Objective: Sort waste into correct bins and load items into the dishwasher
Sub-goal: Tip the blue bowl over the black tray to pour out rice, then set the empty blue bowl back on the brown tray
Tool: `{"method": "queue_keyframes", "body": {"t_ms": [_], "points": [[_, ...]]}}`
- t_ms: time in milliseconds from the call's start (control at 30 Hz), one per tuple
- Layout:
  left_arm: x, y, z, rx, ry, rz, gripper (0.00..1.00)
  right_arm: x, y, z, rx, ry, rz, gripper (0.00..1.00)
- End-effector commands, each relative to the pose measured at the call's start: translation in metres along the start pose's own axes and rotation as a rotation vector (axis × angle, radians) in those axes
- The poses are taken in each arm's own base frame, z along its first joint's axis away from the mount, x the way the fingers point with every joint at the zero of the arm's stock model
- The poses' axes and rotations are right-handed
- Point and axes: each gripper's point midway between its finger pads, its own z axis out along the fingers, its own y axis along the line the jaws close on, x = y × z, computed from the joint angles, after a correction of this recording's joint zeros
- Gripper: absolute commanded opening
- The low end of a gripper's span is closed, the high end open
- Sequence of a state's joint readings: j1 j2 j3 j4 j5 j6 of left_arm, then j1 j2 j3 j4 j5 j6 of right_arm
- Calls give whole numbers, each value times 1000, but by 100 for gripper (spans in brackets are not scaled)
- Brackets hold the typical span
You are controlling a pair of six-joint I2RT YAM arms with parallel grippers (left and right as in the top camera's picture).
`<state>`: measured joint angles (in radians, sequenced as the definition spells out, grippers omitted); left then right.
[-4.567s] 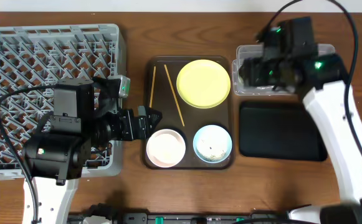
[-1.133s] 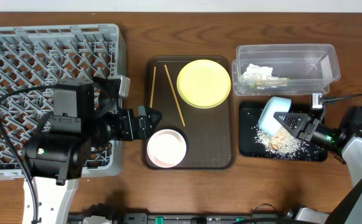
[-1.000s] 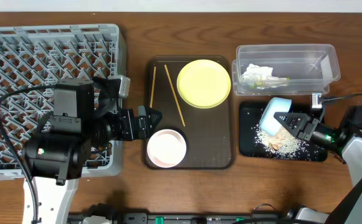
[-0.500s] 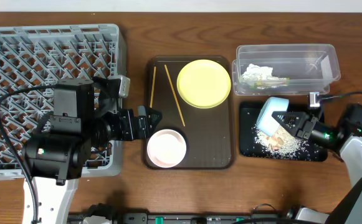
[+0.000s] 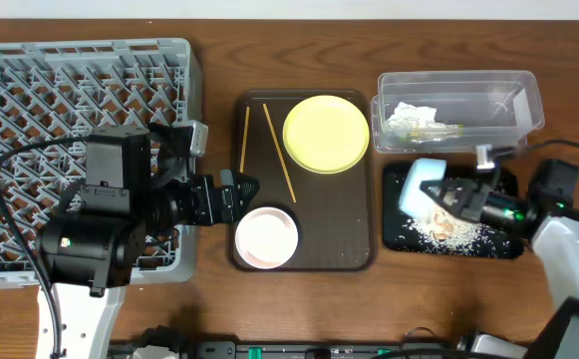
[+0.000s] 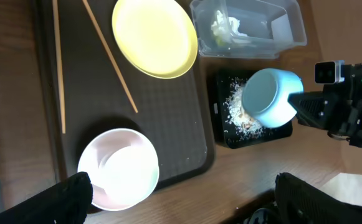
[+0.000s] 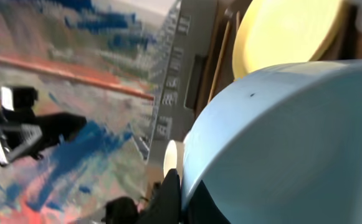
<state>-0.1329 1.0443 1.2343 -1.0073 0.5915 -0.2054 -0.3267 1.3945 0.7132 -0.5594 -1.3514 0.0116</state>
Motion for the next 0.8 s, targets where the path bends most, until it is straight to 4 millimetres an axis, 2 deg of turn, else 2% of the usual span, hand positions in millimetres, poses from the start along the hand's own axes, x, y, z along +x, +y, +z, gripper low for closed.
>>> {"method": "queue_keyframes", "body": {"t_ms": [0,133,233,333,433,567,700,733,767], "points": [[-4,-4,-5,-2,-20,27,94,2,28,18,91,58,-120,1],[-4,-4,-5,-2,-20,27,94,7,52,42,340,95,-316,1],[-4,-4,-5,-2,-20,27,94,15,54,57,557,87,-421,1],[-4,-4,-5,-2,-20,27,94,33,45,75,712,108,-506,1],[-4,-4,-5,-2,-20,27,94,60,31,97,804,185,-562,1],[-4,-4,-5,-2,-20,27,94,85,0,119,902,293,-590,1],[-4,-4,-5,-2,-20,27,94,96,-19,137,903,356,-575,2],[-4,-4,-5,-2,-20,27,94,97,-19,141,891,362,-572,3],[-4,-4,-5,-2,-20,27,94,97,-17,144,875,369,-579,10]]}}
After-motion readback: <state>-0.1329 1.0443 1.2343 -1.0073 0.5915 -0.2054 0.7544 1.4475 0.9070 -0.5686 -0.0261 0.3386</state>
